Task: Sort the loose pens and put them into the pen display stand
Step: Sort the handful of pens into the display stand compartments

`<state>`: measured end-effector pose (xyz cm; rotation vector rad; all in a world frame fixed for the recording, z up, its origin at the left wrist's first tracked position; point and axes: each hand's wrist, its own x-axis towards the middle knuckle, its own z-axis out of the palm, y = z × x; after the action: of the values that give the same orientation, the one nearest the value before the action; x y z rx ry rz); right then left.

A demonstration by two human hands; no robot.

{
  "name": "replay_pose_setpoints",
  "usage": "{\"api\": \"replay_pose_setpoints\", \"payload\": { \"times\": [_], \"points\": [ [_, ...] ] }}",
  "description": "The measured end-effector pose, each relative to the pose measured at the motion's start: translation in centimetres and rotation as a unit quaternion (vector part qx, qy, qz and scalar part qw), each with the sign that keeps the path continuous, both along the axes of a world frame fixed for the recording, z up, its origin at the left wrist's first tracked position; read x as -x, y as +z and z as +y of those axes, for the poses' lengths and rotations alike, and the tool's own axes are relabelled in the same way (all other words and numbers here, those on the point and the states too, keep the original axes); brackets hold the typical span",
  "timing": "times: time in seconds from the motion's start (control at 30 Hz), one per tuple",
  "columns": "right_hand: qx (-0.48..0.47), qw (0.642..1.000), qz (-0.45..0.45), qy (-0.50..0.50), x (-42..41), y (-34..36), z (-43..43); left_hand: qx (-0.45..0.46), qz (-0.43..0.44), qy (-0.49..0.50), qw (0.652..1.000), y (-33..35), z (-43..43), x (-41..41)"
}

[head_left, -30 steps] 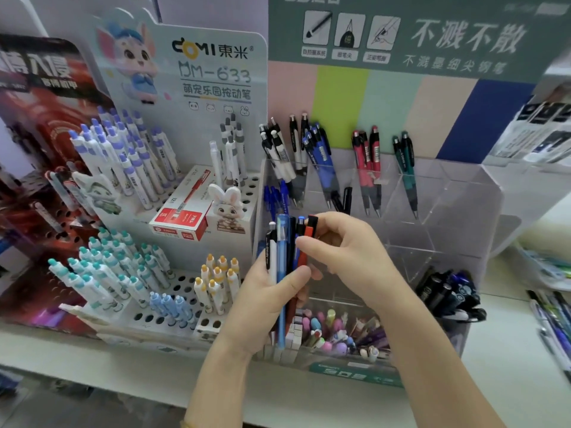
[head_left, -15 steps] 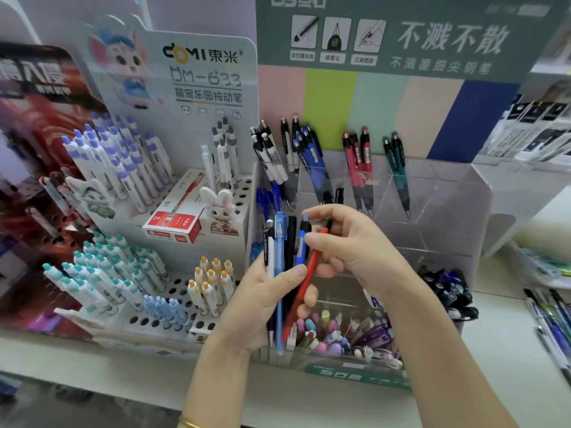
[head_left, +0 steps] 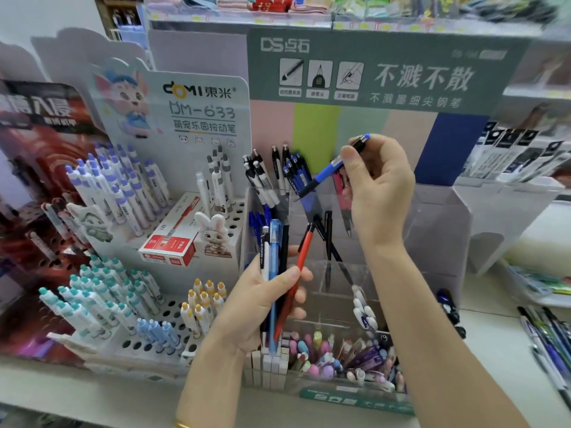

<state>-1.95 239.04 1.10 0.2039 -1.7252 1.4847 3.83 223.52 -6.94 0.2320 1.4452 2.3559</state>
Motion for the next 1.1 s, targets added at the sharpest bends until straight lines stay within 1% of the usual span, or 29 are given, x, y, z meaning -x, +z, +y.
{"api": "replay_pose_setpoints", "payload": {
  "times": [0.1,0.23,0.3,0.37,0.43,0.6,0.63,0.67,0.77,0.83,0.87,0.9,0.93,1.0,1.03,1.1],
  "points": [
    [-0.076,0.992,0.074,-0.071,0.8,0.2,-0.4,0.020,0.009,0.026,0.999,0.2,0.1,0.3],
    [-0.206,0.969,0.078,-0.114,2.2,0.0,-0.7,0.006,0.018,0.037,0.999,0.2,0.1,0.4],
    [-0.284,0.950,0.030,-0.127,2.8,0.0,-1.1,-0.004,0.016,0.039,0.999,0.2,0.1,0.3],
    [-0.365,0.917,-0.045,-0.157,3.3,-0.3,-1.4,-0.007,0.009,0.044,0.999,0.2,0.2,0.2],
    [-0.422,0.882,-0.103,-0.183,3.5,-0.5,-1.6,-0.007,0.015,0.050,0.999,0.2,0.3,0.0],
    [-0.454,0.854,-0.168,-0.189,3.9,-0.8,-1.3,-0.020,0.015,0.051,0.998,0.6,0.3,-0.2],
    [-0.457,0.852,-0.177,-0.182,3.9,-1.0,-1.2,-0.025,0.014,0.048,0.998,0.5,0.3,-0.3],
    [-0.444,0.861,-0.175,-0.176,3.7,-1.3,-1.1,-0.033,0.014,0.041,0.999,0.4,0.3,-0.3],
    [-0.354,0.915,-0.131,-0.142,2.3,-1.9,-0.7,-0.072,0.010,0.006,0.997,0.0,0.2,-0.4],
    [-0.292,0.947,-0.111,-0.080,0.3,-1.9,-0.8,-0.104,0.008,-0.023,0.994,-0.3,0.1,-0.4],
    [-0.259,0.957,-0.129,-0.032,-0.7,-1.9,-0.9,-0.119,0.009,-0.038,0.992,-0.5,0.0,-0.4],
    [-0.226,0.959,-0.166,0.028,-1.9,-1.8,-1.0,-0.135,0.011,-0.054,0.989,-0.7,-0.1,-0.4],
    [-0.187,0.953,-0.216,0.101,-2.9,-1.6,-1.1,-0.149,0.014,-0.070,0.986,-0.7,-0.1,-0.5],
    [-0.116,0.913,-0.308,0.242,-4.4,-1.3,-1.3,-0.161,0.018,-0.101,0.982,-0.9,0.0,-0.6],
    [-0.103,0.896,-0.327,0.282,-4.8,-1.2,-1.3,-0.162,0.018,-0.113,0.980,-1.0,0.0,-0.6],
    [-0.106,0.889,-0.326,0.303,-4.9,-1.3,-1.3,-0.169,0.013,-0.135,0.976,-1.1,0.0,-0.7]
  ]
}}
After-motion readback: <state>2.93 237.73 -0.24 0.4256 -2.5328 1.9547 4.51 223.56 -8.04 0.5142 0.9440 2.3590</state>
